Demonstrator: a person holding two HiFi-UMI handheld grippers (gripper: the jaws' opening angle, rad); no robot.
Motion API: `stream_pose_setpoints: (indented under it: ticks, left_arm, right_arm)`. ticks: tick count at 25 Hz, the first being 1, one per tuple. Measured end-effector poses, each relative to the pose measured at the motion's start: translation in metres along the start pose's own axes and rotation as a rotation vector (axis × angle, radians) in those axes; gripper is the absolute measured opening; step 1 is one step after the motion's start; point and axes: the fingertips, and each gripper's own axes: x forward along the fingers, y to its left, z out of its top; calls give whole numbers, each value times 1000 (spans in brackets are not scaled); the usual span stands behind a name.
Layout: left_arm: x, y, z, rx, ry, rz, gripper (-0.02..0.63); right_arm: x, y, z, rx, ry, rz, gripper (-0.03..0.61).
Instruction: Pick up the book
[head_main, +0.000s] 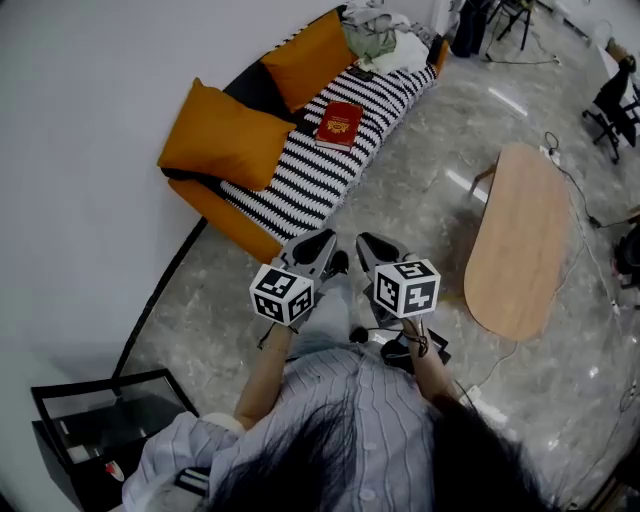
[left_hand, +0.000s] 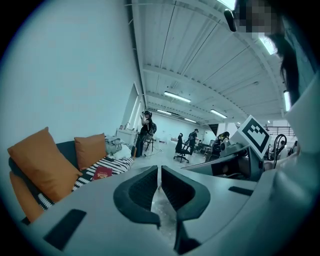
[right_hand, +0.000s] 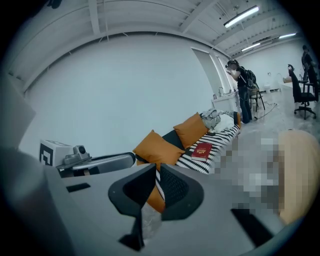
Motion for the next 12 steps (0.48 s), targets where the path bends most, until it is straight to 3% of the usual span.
stream_pose_setpoints:
  ticks: [12]
  left_arm:
    - [114, 95, 39, -14, 38, -50, 12]
  right_arm:
    - [96, -77, 70, 35, 34, -51, 38]
